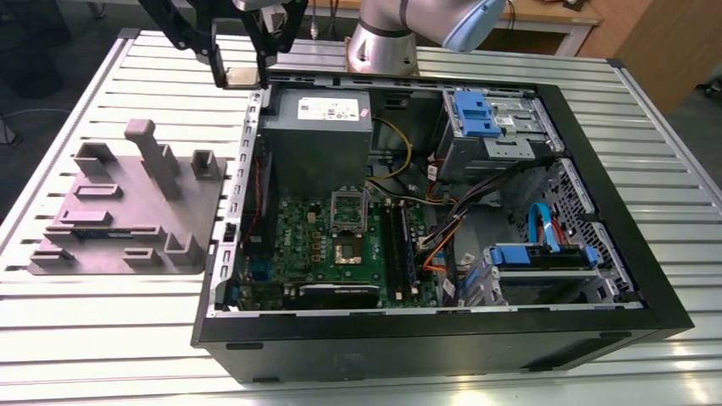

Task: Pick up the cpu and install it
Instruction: 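Pick up the cpu and move it towards the insertion slot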

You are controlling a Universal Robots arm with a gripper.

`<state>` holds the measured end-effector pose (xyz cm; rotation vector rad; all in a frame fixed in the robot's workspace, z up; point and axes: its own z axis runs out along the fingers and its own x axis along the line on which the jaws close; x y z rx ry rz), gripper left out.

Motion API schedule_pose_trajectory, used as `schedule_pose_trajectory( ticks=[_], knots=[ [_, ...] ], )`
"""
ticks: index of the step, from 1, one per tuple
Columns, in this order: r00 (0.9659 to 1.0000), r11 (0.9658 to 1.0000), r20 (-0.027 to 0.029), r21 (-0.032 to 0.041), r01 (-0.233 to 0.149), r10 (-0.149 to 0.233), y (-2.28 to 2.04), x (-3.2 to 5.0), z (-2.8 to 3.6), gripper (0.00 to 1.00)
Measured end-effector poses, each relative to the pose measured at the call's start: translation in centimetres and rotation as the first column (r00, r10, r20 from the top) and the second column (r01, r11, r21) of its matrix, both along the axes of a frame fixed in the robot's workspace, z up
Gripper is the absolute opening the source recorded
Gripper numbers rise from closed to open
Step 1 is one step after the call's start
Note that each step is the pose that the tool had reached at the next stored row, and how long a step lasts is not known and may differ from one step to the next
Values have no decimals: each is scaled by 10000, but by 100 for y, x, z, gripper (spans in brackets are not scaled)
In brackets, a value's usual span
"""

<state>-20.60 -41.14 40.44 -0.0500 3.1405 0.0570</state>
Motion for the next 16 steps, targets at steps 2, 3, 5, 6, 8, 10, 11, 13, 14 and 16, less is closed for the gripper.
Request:
schedule_pose_trajectory(
  ticks=[2,3,5,6,8,10,11,13,14,16],
  knots=[
    [10000,10000,0,0,0,0,0,14,0,47],
    [10000,10000,0,0,0,0,0,21,0,47],
    [10000,10000,0,0,0,0,0,36,0,47],
    [10000,10000,0,1,0,0,0,43,0,47],
    [10000,10000,0,0,0,0,0,58,0,47],
    [10000,10000,1,0,0,0,0,73,0,47],
    [10000,10000,0,0,0,0,0,80,0,47],
    [10000,10000,0,0,0,0,0,94,0,47],
    [10000,10000,0,0,0,0,0,102,0,47],
    [10000,10000,0,0,0,0,0,117,0,47]
  ],
)
